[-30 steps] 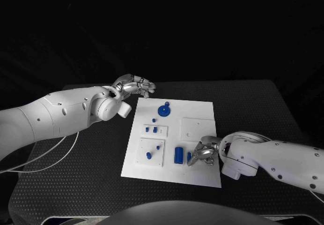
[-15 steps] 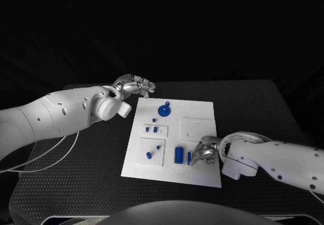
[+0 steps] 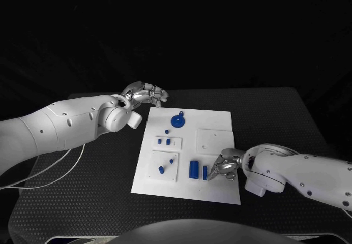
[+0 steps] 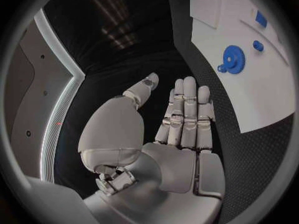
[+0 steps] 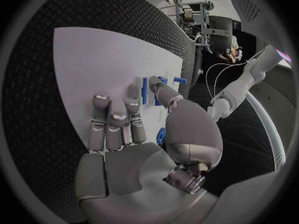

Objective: Assemble the parts on the task board

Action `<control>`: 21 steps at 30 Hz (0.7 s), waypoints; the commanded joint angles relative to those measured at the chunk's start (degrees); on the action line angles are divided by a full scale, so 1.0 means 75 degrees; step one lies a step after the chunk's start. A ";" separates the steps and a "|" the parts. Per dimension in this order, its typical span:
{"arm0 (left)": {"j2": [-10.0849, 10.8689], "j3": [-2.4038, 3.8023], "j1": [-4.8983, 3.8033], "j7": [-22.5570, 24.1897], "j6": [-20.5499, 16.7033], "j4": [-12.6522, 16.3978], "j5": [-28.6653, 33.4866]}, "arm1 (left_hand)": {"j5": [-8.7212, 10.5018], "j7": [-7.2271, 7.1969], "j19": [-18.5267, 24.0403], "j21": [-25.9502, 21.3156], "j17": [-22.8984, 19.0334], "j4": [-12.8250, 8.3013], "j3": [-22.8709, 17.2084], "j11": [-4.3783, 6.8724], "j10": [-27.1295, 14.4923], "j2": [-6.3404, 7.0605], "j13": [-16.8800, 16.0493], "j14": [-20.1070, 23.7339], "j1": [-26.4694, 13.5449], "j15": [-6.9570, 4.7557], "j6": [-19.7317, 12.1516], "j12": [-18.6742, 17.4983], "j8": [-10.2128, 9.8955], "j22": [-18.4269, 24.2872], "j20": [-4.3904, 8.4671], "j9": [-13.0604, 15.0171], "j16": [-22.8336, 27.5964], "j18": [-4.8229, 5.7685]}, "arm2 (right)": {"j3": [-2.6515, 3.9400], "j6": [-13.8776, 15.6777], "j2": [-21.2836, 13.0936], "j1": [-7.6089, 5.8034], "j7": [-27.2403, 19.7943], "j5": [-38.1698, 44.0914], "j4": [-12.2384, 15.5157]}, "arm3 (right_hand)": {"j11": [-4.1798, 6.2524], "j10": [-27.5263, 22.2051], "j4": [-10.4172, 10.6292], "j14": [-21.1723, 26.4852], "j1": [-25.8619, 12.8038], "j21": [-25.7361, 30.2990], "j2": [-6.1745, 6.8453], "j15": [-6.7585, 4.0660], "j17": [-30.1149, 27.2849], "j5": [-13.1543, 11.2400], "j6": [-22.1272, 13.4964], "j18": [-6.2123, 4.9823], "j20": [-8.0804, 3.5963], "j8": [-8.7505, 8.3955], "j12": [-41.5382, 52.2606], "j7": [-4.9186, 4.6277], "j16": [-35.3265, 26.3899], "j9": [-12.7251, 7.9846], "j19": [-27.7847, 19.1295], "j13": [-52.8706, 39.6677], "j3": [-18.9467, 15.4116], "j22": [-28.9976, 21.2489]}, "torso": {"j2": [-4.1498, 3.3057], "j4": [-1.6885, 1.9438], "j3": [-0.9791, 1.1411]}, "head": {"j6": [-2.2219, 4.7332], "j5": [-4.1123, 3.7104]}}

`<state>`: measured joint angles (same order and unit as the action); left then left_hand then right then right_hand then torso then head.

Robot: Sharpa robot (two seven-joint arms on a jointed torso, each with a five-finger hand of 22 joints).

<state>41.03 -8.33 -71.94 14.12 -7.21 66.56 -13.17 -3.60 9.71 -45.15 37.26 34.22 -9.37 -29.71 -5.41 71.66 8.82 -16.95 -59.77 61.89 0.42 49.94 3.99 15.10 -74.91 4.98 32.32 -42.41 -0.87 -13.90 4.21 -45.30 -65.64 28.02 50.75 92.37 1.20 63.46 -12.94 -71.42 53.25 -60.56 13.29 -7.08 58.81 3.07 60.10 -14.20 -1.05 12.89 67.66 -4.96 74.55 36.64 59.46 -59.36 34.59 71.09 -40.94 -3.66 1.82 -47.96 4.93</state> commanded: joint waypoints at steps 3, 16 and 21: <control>-0.0083 0.0006 -0.0007 0.0102 0.0032 -0.0048 -0.0014 | -0.0012 -0.0003 -0.0022 -0.0027 0.0011 0.0053 -0.0004 0.0007 -0.0026 -0.0007 -0.0005 -0.0011 -0.0060 0.0034 -0.0039 0.0012 0.0003 -0.0161 0.0000 -0.0009 0.0040 -0.0137 | -0.0036 -0.0328 -0.0305 -0.0300 -0.0531 -0.0363 0.0139 | -0.0149 -0.0197 0.0078 0.0104 -0.0402 0.0032 0.0104 0.0127 0.0021 0.0156 -0.0408 -0.0107 0.0057 -0.0166 0.0004 -0.0183 -0.0052 -0.0052 -0.0105 -0.0078 -0.0301 0.0019 | 0.0001 0.0030 0.0002 | 0.0161 -0.0087; -0.0357 0.0009 -0.0006 0.0417 -0.0301 -0.0371 0.0467 | -0.0027 -0.0046 -0.0035 -0.0027 0.0042 0.0035 -0.0024 0.0037 0.0039 -0.0079 -0.0023 -0.0039 0.0006 0.0022 0.0060 0.0042 0.0065 -0.0162 0.0009 0.0012 0.0047 -0.0144 | 0.0217 0.0112 0.0023 -0.0918 -0.4019 -0.2409 -0.2373 | -0.0153 -0.0378 -0.0468 0.0309 -0.0445 0.0097 -0.0741 0.0131 0.0046 -0.0017 -0.0429 -0.0107 0.0062 -0.0099 0.0115 -0.0185 -0.0100 0.0067 -0.0349 -0.0137 -0.1091 0.0027 | 0.0095 -0.0019 -0.0027 | 0.1076 -0.0300; -0.0603 0.0012 -0.0006 0.0557 -0.0571 -0.0923 0.0793 | -0.0020 -0.0171 0.0061 -0.0112 -0.0124 0.0004 -0.0033 0.0016 -0.0017 -0.0180 -0.0001 0.0236 0.0021 0.0176 0.0187 -0.0007 0.0134 -0.0147 -0.0107 0.0022 0.0511 -0.0156 | 0.0556 0.0280 0.0752 -0.0857 -0.4964 -0.3500 -0.4294 | -0.0318 -0.1168 -0.0446 0.1227 -0.0016 0.0884 -0.0939 0.0364 -0.0428 0.0150 -0.0623 0.0065 0.0459 -0.0179 -0.0728 -0.0317 -0.1081 0.0067 -0.1299 0.0394 -0.0803 -0.0247 | 0.0208 -0.0002 -0.0069 | 0.1614 -0.0426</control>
<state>36.85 -8.31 -71.93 15.98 -9.15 60.52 -10.39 -3.60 8.48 -44.71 36.58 33.57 -9.38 -29.71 -5.16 71.91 7.87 -17.10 -58.52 62.01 1.67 51.17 3.99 15.81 -74.94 4.55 32.45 -39.20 -0.87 -10.15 4.57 -40.65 -72.22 0.00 32.35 64.58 -1.03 55.62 -16.28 -63.21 52.75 -54.84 6.25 -4.66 56.19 3.77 55.45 -14.14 1.94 11.88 63.25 -7.02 67.58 37.19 50.70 -57.12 28.29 69.61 -40.04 -3.77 1.54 -37.81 2.24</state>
